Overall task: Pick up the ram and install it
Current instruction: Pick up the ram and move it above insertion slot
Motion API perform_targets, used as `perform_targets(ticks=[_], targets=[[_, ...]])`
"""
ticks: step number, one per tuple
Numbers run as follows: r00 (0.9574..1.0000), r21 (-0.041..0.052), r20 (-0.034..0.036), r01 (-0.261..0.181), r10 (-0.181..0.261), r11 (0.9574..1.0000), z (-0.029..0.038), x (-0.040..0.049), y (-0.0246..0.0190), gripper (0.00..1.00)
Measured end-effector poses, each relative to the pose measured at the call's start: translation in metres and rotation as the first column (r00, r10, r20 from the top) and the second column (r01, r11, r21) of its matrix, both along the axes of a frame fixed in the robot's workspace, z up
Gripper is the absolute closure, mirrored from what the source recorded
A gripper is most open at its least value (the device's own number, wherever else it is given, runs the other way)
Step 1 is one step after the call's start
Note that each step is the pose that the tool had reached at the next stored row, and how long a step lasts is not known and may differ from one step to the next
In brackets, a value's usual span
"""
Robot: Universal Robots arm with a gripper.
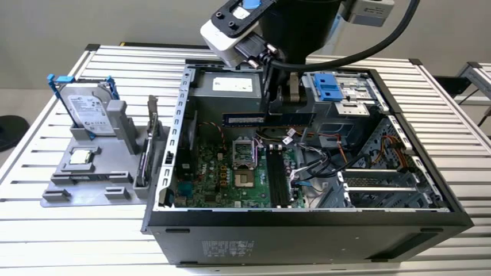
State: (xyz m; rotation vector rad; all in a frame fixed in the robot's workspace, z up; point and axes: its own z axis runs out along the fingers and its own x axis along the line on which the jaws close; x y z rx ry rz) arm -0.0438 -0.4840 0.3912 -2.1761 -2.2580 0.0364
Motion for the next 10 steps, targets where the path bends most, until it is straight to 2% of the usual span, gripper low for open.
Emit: perform_targets(ticks=[6, 10], targets=[[1.0, -0.0001, 0.0, 0.0, 0.0, 1.0, 0.0, 0.0001, 0.0003, 1.0], [1.0, 0.0, 0.0, 0.001, -0.001, 1.0, 0.0, 0.0, 0.003, 1.0]])
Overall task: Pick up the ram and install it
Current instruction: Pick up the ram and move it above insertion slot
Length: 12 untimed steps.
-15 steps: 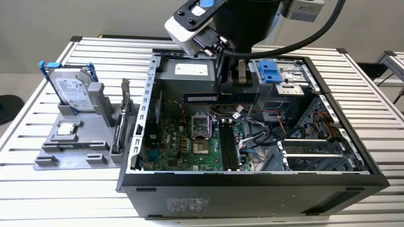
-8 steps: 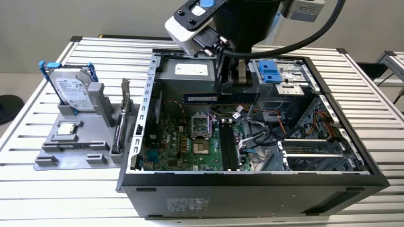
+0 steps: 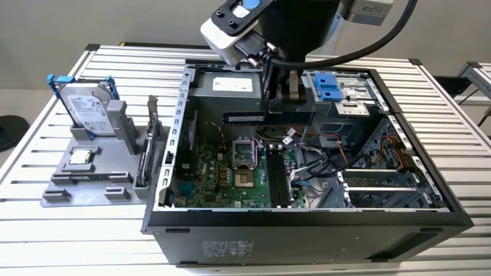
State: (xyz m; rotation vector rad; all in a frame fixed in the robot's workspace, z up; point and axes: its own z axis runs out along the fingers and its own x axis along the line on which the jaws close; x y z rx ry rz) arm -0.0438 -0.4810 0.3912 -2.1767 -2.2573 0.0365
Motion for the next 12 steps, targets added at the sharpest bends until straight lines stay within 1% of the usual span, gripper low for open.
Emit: perform_targets(ticks=[3, 7, 12], targets=[[1.0, 0.0, 0.0, 0.0, 0.0, 1.0, 0.0, 0.0, 0.0035, 1.0], [1.0, -0.0001, 0.0, 0.0, 0.0, 1.0, 0.0, 0.0, 0.0095, 1.0], [1.0, 0.0, 0.0, 0.0, 0.0, 1.0, 0.0, 0.0002, 0.0186, 1.0]])
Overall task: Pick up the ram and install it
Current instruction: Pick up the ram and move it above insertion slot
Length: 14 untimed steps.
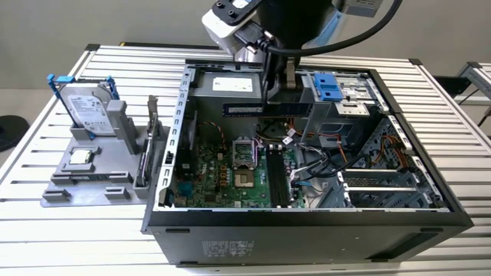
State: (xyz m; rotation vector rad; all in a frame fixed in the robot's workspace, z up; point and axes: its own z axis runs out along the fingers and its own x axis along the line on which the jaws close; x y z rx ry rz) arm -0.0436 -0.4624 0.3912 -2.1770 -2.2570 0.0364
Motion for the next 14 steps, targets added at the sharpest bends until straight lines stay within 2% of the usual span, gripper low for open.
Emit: perform_targets(ticks=[8, 11, 14], targets=[[1.0, -0.0001, 0.0, 0.0, 0.0, 1.0, 0.0, 0.0016, 0.0179, 1.0], [1.0, 0.0, 0.0, 0.0, 0.0, 1.0, 0.0, 0.0033, 0.0231, 1.0], [1.0, -0.0001, 0.0, 0.0, 0.0, 1.0, 0.0, 0.0054, 0.0264, 1.0]])
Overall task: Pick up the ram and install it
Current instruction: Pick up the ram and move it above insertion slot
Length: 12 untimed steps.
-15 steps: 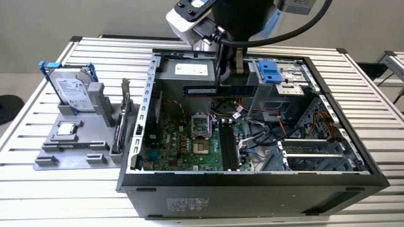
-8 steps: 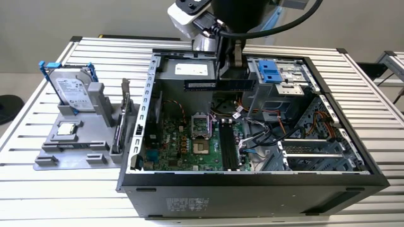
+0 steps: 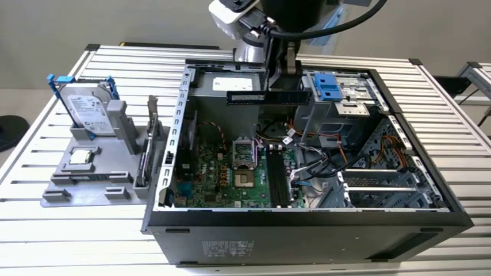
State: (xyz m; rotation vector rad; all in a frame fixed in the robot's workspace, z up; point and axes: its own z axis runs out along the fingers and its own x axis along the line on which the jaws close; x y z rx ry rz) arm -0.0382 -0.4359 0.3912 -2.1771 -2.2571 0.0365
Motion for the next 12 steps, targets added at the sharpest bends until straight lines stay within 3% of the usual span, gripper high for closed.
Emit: perform_targets(ticks=[12], targets=[[1.0, -0.0001, -0.0001, 0.0, 0.0, 1.0, 0.0, 0.0064, 0.0008, 1.0]])
